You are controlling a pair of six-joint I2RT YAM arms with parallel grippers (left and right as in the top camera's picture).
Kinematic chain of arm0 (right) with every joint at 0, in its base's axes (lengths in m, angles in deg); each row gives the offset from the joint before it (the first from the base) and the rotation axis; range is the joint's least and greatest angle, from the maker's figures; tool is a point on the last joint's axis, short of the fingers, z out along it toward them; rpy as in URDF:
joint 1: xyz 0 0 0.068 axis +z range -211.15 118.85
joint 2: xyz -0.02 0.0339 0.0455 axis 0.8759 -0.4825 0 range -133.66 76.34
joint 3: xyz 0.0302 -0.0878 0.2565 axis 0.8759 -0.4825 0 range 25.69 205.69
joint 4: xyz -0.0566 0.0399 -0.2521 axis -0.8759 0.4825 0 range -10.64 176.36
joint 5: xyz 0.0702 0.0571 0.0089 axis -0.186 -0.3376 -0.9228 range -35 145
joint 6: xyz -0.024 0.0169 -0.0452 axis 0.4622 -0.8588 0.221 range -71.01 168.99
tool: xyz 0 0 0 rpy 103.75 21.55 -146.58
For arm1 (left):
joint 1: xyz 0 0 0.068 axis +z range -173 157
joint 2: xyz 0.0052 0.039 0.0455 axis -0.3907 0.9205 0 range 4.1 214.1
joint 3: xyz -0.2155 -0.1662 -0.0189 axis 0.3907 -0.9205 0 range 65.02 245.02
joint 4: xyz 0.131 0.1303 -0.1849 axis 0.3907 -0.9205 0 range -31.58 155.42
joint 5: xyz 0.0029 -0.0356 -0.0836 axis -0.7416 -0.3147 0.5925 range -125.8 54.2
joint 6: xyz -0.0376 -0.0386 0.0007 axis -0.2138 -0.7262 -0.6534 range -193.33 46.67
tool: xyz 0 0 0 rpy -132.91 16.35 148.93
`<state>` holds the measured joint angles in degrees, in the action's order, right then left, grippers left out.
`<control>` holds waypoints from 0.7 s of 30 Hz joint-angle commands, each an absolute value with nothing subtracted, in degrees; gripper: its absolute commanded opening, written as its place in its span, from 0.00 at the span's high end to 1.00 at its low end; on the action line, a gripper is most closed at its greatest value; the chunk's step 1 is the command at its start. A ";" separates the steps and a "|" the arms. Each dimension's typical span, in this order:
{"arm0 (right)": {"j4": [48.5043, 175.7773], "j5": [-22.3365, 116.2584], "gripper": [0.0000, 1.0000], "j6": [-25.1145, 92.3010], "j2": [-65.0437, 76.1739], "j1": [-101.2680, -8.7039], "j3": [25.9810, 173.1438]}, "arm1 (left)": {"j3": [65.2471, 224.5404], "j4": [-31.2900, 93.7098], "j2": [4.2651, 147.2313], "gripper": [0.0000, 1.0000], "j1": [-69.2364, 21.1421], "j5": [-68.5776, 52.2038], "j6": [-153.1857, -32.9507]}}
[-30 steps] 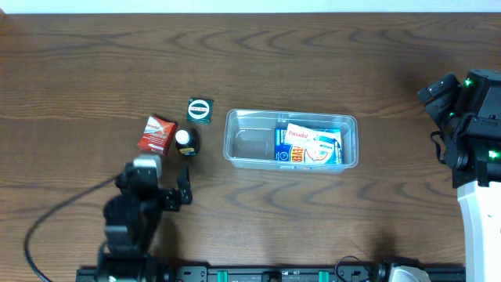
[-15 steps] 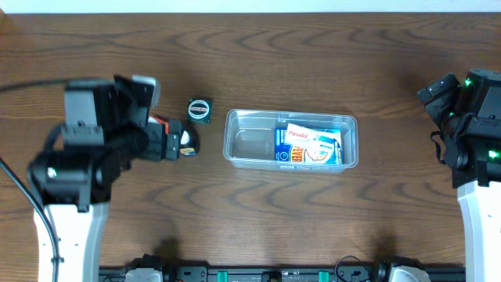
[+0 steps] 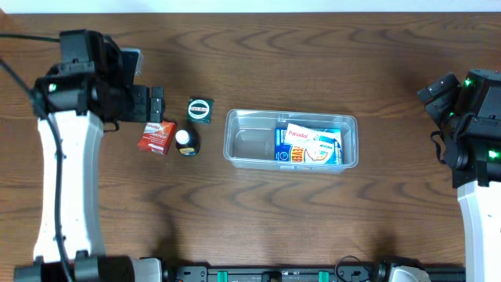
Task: Pack container
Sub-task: 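Move the left gripper forward over the red Panadol ActiFast box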
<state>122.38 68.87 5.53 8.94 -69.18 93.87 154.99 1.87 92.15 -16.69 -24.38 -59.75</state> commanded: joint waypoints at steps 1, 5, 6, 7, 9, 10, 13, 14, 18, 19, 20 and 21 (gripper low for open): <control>122.49 69.35 0.01 4.70 8.83 -69.49 94.31 | 155.34 2.83 93.97 0.02 -16.52 -24.93 -58.92; 122.49 69.35 0.01 4.70 8.83 -69.49 94.31 | 155.30 3.07 97.05 0.02 -16.06 -25.32 -59.09; 122.51 69.35 0.01 4.70 8.83 -69.49 94.31 | 155.30 2.52 97.79 0.02 -15.88 -25.32 -59.24; 122.49 69.35 0.01 4.70 8.83 -69.49 94.31 | 155.23 1.56 98.69 0.01 -15.66 -25.32 -59.27; 122.49 69.35 0.01 4.70 8.83 -69.49 94.31 | 155.23 -0.19 100.50 0.01 -15.27 -25.30 -59.29; 122.49 69.35 0.01 4.70 8.83 -69.49 94.31 | 155.23 -1.13 101.70 0.01 -15.05 -25.30 -59.29; 122.49 69.35 0.01 4.70 8.83 -69.49 94.31 | 155.23 -2.74 105.09 0.01 -14.62 -25.21 -59.29; 122.49 69.35 0.01 4.70 8.83 -69.49 94.31 | 155.23 -2.90 106.10 0.01 -14.59 -24.91 -59.24; 122.51 69.35 0.01 4.70 8.83 -69.49 94.31 | 155.23 -2.99 109.68 0.00 -14.59 -24.65 -59.22; 122.49 69.35 0.01 4.70 8.83 -69.49 94.31 | 155.23 -2.96 110.58 0.00 -14.59 -24.65 -59.22; 122.51 69.35 0.01 4.70 8.81 -69.49 94.31 | 155.25 -2.96 111.28 0.01 -14.59 -24.65 -59.22; 122.51 69.35 0.01 4.70 8.81 -69.49 94.31 | 155.23 -2.92 112.02 0.02 -14.59 -24.65 -59.22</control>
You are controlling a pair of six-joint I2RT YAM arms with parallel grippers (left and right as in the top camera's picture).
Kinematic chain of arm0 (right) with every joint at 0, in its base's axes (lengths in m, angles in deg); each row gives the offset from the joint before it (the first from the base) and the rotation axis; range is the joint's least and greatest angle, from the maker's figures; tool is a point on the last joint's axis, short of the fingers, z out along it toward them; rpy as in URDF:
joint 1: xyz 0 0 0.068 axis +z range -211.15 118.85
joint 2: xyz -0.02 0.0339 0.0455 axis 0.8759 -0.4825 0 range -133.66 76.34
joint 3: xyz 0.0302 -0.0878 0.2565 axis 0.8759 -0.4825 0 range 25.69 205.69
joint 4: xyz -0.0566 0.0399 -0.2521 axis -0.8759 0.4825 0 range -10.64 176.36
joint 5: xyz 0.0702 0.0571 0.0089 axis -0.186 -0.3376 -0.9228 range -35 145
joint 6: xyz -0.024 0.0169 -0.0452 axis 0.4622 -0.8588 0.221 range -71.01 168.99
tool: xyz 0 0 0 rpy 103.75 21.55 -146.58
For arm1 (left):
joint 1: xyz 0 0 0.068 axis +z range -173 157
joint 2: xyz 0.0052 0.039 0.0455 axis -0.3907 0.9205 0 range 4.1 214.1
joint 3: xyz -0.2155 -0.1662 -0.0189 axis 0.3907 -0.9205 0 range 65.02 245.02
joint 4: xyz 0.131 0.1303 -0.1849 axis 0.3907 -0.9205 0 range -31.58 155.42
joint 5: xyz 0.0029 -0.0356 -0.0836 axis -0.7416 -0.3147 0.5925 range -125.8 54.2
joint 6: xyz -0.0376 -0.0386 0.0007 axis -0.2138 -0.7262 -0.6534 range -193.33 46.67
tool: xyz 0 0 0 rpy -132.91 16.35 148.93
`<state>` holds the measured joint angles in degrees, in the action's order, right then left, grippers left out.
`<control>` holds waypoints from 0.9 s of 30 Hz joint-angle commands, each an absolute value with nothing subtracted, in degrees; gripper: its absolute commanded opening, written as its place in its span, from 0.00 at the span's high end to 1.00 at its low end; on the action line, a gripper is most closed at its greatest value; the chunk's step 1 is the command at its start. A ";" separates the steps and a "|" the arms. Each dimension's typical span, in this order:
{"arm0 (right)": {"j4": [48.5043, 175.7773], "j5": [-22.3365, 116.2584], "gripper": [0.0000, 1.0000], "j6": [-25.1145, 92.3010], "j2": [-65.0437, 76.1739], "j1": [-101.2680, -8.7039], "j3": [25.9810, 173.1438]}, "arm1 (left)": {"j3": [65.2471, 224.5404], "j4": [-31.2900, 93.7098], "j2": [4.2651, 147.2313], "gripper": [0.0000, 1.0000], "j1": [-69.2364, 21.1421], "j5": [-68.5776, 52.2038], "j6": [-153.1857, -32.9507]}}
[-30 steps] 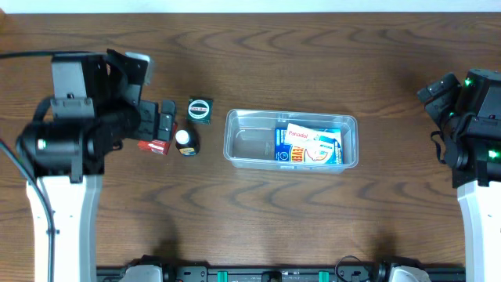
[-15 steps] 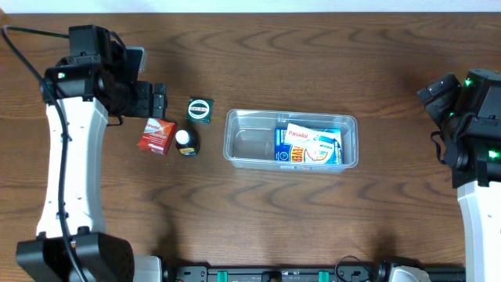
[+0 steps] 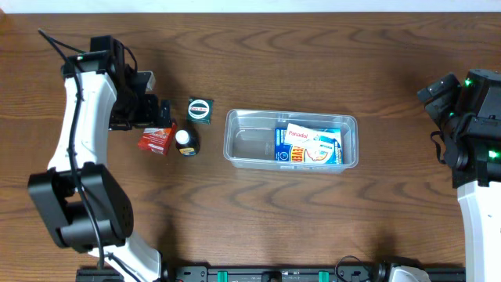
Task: Pack container
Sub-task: 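Move the left gripper forward over the red Panadol ActiFast box, then lower the left gripper and grasp the red Panadol box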
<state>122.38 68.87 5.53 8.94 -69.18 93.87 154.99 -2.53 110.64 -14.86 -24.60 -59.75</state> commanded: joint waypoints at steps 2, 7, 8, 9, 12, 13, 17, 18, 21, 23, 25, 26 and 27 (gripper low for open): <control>122.49 69.35 0.01 4.70 8.81 -69.49 94.31 | 155.23 -2.88 113.22 0.02 -14.62 -24.65 -59.22; 122.49 69.35 0.01 4.70 8.83 -69.49 94.31 | 155.23 -2.81 115.28 0.02 -14.59 -24.69 -59.18; 122.49 69.35 0.01 4.70 8.83 -69.49 94.31 | 155.19 -2.66 115.60 0.02 -14.59 -24.71 -59.18; 122.51 69.35 0.01 4.70 8.83 -69.49 94.31 | 155.08 -2.22 115.98 0.02 -14.59 -24.71 -59.18; 122.51 69.35 0.01 4.70 8.83 -69.49 94.31 | 154.58 -1.28 116.83 0.02 -14.59 -24.78 -58.96; 122.49 69.35 0.01 4.70 8.83 -69.49 94.31 | 154.40 -0.93 117.09 0.02 -14.59 -24.97 -58.94; 122.49 69.35 0.01 4.70 8.83 -69.49 94.31 | 153.68 0.62 118.58 0.02 -14.59 -27.64 -58.96; 122.49 69.35 0.01 4.70 8.83 -69.49 94.31 | 153.68 0.93 119.12 0.02 -14.59 -28.19 -58.96; 122.49 69.35 0.01 4.70 8.83 -69.49 94.31 | 153.51 2.22 120.43 0.02 -14.59 -29.06 -58.79; 122.49 69.35 0.01 4.70 8.81 -69.49 94.31 | 153.51 2.81 120.96 0.02 -14.59 -29.04 -58.28; 122.49 69.35 0.01 4.70 8.83 -69.49 94.31 | 153.46 3.27 121.29 0.02 -14.59 -29.08 -57.43; 122.49 69.35 0.01 4.70 8.83 -69.49 94.31 | 153.46 3.62 121.40 0.02 -14.59 -29.37 -57.30; 122.49 69.35 0.01 4.70 8.81 -69.49 94.31 | 153.44 3.90 121.53 0.02 -14.55 -29.67 -57.06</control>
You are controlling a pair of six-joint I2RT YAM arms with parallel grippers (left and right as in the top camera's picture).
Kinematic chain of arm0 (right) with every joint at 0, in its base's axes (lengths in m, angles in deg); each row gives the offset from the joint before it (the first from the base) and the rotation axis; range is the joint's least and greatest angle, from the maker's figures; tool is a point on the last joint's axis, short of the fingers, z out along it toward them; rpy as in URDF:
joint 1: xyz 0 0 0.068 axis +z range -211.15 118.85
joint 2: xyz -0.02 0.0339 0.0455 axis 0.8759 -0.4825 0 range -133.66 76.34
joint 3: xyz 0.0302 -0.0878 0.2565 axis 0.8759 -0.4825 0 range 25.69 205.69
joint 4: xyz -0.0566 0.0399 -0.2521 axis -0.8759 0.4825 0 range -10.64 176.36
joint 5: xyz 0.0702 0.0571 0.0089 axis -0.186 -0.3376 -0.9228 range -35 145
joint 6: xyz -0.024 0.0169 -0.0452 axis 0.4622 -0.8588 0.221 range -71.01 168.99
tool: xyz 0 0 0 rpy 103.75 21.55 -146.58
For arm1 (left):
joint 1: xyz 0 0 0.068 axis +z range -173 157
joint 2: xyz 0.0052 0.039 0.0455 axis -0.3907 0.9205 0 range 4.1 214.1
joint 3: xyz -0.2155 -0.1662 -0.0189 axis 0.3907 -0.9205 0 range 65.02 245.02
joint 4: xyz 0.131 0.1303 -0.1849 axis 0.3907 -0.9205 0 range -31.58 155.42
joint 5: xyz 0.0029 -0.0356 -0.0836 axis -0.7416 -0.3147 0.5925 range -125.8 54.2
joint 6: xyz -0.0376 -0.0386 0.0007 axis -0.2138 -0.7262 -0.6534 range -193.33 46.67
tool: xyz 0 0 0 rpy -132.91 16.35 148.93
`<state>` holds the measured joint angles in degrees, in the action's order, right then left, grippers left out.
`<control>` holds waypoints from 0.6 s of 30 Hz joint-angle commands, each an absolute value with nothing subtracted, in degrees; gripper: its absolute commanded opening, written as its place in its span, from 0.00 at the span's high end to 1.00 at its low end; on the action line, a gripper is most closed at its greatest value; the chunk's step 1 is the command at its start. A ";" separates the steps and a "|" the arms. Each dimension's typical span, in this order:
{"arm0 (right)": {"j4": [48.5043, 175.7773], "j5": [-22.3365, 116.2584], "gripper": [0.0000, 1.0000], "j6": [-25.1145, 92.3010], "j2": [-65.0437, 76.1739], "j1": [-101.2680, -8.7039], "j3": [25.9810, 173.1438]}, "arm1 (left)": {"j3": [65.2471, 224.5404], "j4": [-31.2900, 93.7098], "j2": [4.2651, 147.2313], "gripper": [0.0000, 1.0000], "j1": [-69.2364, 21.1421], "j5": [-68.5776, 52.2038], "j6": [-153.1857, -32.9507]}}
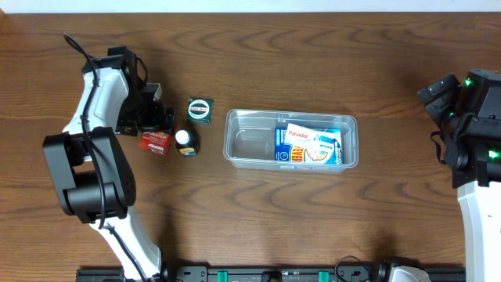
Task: Pack container
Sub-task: 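Lower the left gripper and grasp the red Panadol box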
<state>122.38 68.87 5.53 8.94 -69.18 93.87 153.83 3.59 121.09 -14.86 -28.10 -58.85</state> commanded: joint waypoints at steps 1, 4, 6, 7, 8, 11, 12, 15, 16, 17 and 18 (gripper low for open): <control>122.49 69.35 0.01 4.70 8.81 -69.49 94.31 | 153.40 4.23 121.59 0.02 -14.55 -30.15 -56.91; 122.49 69.35 0.01 4.70 8.83 -69.49 94.31 | 153.31 5.82 121.83 0.02 -14.53 -32.67 -55.73; 122.49 69.35 0.01 4.70 8.81 -69.49 94.31 | 153.31 7.03 121.88 0.02 -14.53 -33.32 -55.46; 122.49 69.35 0.01 4.70 8.83 -69.49 94.31 | 153.31 7.42 121.88 0.02 -14.55 -33.32 -55.05; 122.49 69.35 0.01 4.70 8.83 -69.49 94.31 | 153.31 7.53 121.88 0.02 -14.55 -33.30 -54.92; 122.49 69.35 0.01 4.70 8.83 -69.49 94.31 | 153.26 7.64 121.88 0.02 -14.55 -33.30 -54.92; 122.49 69.35 0.01 4.70 8.83 -69.49 94.31 | 153.18 7.62 121.88 0.02 -14.55 -33.30 -54.90; 122.49 69.35 0.01 4.70 8.83 -69.49 94.31 | 152.33 7.51 121.88 0.02 -14.55 -33.28 -53.08; 122.49 69.35 0.01 4.70 8.83 -69.49 94.31 | 151.87 7.68 121.88 0.02 -14.55 -33.26 -52.64; 122.49 69.35 0.01 4.70 8.83 -69.49 94.31 | 151.39 7.97 121.88 0.02 -14.55 -33.26 -52.49; 122.49 69.35 0.01 4.70 8.83 -69.49 94.31 | 150.86 8.29 121.88 0.02 -14.55 -33.26 -52.36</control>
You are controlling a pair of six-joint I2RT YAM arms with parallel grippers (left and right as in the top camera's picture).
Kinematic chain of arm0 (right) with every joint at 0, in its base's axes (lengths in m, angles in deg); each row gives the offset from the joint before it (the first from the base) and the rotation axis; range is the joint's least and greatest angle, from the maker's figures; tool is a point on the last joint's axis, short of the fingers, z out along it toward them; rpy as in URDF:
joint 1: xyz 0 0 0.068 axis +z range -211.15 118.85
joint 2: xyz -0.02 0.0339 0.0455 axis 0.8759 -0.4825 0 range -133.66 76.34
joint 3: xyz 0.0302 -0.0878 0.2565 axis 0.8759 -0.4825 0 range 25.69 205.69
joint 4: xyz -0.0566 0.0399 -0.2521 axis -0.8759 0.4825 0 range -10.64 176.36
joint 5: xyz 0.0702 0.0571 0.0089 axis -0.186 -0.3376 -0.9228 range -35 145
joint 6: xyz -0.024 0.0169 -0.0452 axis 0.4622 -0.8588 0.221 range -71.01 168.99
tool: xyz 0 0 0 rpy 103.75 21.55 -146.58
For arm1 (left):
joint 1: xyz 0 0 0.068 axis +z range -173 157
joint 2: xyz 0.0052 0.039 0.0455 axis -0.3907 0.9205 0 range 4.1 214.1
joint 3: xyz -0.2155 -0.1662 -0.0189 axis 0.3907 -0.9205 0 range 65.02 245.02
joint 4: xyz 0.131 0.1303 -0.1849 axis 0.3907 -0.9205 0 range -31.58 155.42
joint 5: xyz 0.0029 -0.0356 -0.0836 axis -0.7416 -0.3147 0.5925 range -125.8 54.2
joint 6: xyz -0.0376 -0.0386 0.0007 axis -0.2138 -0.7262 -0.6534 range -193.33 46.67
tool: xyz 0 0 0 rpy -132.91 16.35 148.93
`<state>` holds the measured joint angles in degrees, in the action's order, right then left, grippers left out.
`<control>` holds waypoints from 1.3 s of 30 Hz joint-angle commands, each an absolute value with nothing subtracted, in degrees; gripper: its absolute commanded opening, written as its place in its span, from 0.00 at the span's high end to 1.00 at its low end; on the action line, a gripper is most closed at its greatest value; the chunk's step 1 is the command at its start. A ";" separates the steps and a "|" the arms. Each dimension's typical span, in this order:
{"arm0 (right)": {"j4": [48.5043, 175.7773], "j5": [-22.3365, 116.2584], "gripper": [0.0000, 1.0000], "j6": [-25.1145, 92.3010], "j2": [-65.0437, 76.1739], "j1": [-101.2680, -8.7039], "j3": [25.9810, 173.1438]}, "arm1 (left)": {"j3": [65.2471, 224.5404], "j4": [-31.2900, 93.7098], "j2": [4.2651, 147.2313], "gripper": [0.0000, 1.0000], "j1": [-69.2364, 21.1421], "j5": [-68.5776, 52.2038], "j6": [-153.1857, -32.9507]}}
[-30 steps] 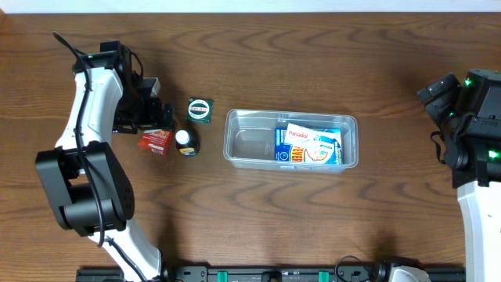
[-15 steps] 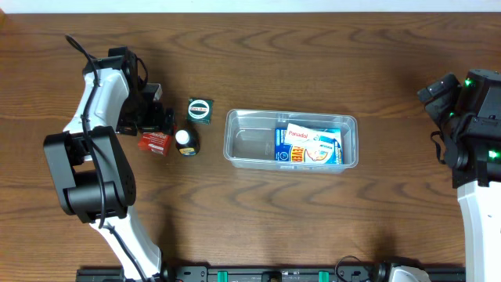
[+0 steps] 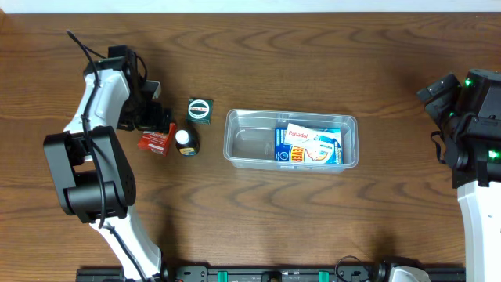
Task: Pack container
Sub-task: 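Lower the left gripper and grasp the red Panadol box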
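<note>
The clear plastic container (image 3: 249, 145) lies at the table's middle, with a blue and white Panadol box (image 3: 309, 146) in its right half. To its left are a small red box (image 3: 156, 142), a dark bottle with a white cap (image 3: 185, 141) and a dark green square tin (image 3: 200, 110). My left gripper (image 3: 162, 123) hangs low over the far edge of the red box and covers part of it. Its fingers look open. My right gripper (image 3: 438, 91) is parked at the far right edge, and I cannot make out how its jaws stand.
The left arm (image 3: 94, 102) reaches in from the left side of the brown wooden table (image 3: 258, 219). The right arm's base (image 3: 477, 125) stands at the right edge. A black rail (image 3: 274, 274) runs along the front edge.
My left gripper has shifted slightly toward the red box and now covers more of its far edge. The box, bottle, tin and container lie as before. The right arm has not moved.
At first my left gripper was behind the red box, with the arm out to the left. Then it was closer to the box's far side while the arm's pose changed. Now it is low over the box's far edge. Nothing on the table has shifted.
</note>
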<state>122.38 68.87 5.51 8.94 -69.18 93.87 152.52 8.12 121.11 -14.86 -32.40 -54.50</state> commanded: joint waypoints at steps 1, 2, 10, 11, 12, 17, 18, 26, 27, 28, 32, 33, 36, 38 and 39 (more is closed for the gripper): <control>122.49 69.35 0.01 4.70 8.83 -69.49 94.31 | 150.38 8.69 121.88 0.02 -14.55 -33.26 -52.34; 122.49 69.35 0.01 4.70 8.83 -69.49 94.31 | 149.81 9.21 121.88 0.02 -14.55 -33.26 -52.34; 122.49 69.35 0.01 4.70 8.83 -69.49 94.31 | 145.92 13.67 121.88 0.02 -14.55 -33.30 -51.24; 122.49 69.35 0.01 4.70 8.83 -69.49 94.31 | 145.86 13.95 121.88 0.02 -14.55 -33.30 -51.27; 122.49 69.35 0.01 4.70 8.81 -69.49 94.31 | 145.86 14.19 121.88 0.02 -14.55 -33.28 -51.29; 122.49 69.35 0.01 4.70 8.83 -69.49 94.31 | 145.81 15.27 121.88 0.07 -14.62 -32.05 -51.31; 122.49 69.35 0.01 4.70 8.81 -69.49 94.31 | 145.77 15.66 121.88 0.08 -14.62 -31.25 -51.29; 122.49 69.35 0.01 4.70 8.83 -69.49 94.31 | 144.46 17.43 121.88 0.30 -14.62 -29.78 -51.31; 122.49 69.35 0.01 4.70 8.83 -69.49 94.31 | 144.15 17.71 121.88 0.35 -14.62 -29.78 -51.33; 122.49 69.35 0.01 4.70 8.83 -69.49 94.31 | 143.87 17.84 121.88 0.37 -14.62 -29.76 -51.35; 122.49 69.35 0.01 4.70 8.83 -69.49 94.31 | 143.06 18.37 121.88 0.41 -14.62 -29.78 -51.79; 122.49 69.35 0.01 4.70 8.83 -69.49 94.31 | 143.04 18.35 121.88 0.41 -14.62 -29.80 -52.05; 122.49 69.35 0.01 4.70 8.83 -69.49 94.31 | 143.04 18.37 121.86 0.41 -14.62 -29.80 -53.28; 122.49 69.35 0.01 4.70 8.83 -69.49 94.31 | 143.15 18.19 121.86 0.41 -14.62 -29.83 -53.80; 122.49 69.35 0.01 4.70 8.83 -69.49 94.31 | 143.41 17.98 121.79 0.41 -14.62 -29.83 -54.44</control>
